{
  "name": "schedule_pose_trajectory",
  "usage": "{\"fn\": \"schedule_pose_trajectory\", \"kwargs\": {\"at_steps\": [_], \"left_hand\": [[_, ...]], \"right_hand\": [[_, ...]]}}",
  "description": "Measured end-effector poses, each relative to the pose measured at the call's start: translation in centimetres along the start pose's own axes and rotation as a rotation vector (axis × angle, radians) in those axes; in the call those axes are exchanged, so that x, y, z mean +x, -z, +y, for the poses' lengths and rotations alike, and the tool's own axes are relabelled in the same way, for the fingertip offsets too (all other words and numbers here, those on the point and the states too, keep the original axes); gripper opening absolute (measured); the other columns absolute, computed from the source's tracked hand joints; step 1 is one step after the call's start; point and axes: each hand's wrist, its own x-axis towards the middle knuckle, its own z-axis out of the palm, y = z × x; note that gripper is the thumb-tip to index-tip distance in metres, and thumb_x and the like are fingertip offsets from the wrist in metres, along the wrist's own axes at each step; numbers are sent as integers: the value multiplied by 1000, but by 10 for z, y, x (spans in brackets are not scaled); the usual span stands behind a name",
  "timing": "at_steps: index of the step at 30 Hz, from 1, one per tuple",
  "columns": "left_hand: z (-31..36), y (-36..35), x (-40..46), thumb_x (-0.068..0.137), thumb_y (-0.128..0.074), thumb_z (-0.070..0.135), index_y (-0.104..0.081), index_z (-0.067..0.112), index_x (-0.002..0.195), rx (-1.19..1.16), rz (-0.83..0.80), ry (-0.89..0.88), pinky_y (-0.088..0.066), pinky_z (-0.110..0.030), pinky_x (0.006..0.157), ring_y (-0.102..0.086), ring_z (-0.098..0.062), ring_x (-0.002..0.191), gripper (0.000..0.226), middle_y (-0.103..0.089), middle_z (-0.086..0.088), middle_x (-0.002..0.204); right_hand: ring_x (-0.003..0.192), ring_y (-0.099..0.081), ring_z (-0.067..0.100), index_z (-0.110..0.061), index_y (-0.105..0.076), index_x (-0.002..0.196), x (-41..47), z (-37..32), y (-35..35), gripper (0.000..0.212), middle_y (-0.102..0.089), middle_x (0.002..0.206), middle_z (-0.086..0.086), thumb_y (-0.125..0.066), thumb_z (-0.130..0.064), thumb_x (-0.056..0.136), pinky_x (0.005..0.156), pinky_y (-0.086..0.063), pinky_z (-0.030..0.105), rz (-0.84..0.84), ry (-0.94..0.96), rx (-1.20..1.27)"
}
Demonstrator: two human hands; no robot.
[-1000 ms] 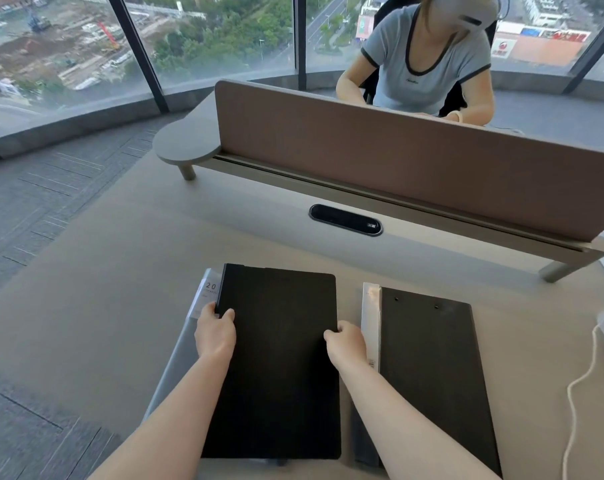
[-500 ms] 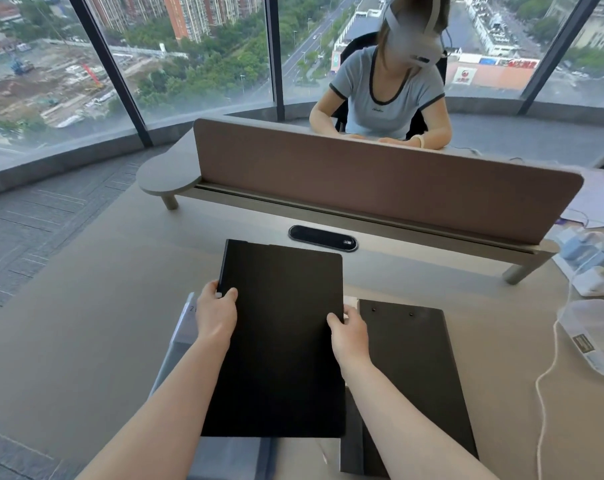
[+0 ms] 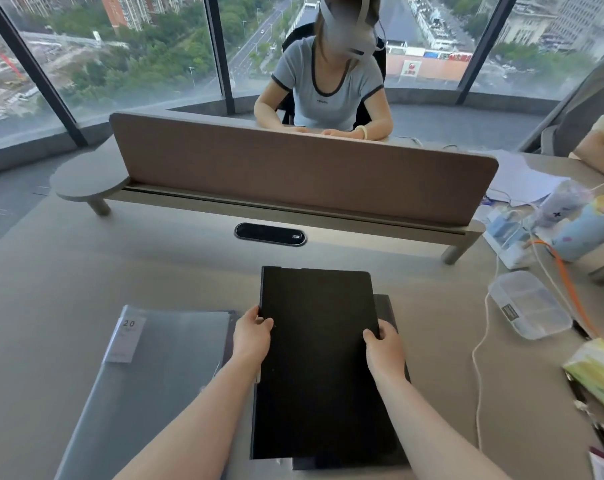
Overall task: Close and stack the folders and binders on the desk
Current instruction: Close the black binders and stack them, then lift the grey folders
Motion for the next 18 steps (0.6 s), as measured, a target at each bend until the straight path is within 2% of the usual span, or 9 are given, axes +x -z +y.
{"fn": "schedule_pose_trajectory", "kwargs": {"at_steps": [5, 8, 11, 13, 16, 18], "left_hand": [[-12, -34, -7, 101, -49, 11, -49, 11, 140, 50, -38, 25, -49, -42, 97, -58, -29, 120, 40, -60, -7, 130], [-18, -48, -9, 100, -52, 11, -47, 12, 142, 80, -55, 33, -48, -43, 100, -56, -29, 123, 43, -60, -8, 132], [-27, -57, -8, 98, -55, 11, -50, 13, 140, 144, -68, 4, -51, -45, 101, -61, -26, 118, 42, -64, -6, 130], [-33, -61, -7, 96, -58, 11, -51, 14, 140, 194, -68, -11, -54, -45, 97, -64, -24, 112, 45, -66, -6, 125], [-38, -67, -5, 92, -64, 14, -46, 18, 144, 282, -45, -32, -53, -46, 98, -60, -25, 113, 55, -56, -8, 130], [-39, -70, -5, 90, -68, 17, -40, 21, 147, 339, -22, -32, -51, -47, 101, -53, -30, 124, 64, -45, -10, 140]], "right_hand": [[94, -59, 19, -19, -62, 116, 13, 23, 24, 23, -67, 110, -2, -51, -15, 97, 77, -42, 30, 1, -39, -56], [90, -57, 18, -20, -62, 118, 20, 33, 33, 24, -66, 106, -3, -51, -17, 97, 76, -42, 30, -2, -72, -129], [92, -61, 20, -24, -62, 120, 27, 41, 39, 26, -67, 110, -4, -54, -23, 95, 78, -48, 33, -15, -85, -208], [93, -64, 21, -27, -64, 114, 32, 44, 40, 25, -67, 108, -4, -57, -27, 90, 81, -54, 36, -24, -91, -263], [96, -63, 23, -28, -64, 110, 40, 48, 40, 28, -63, 111, 1, -60, -35, 82, 86, -55, 41, -16, -117, -353], [106, -59, 25, -24, -62, 118, 43, 48, 40, 36, -56, 118, 3, -63, -36, 84, 89, -51, 38, 19, -137, -416]]}}
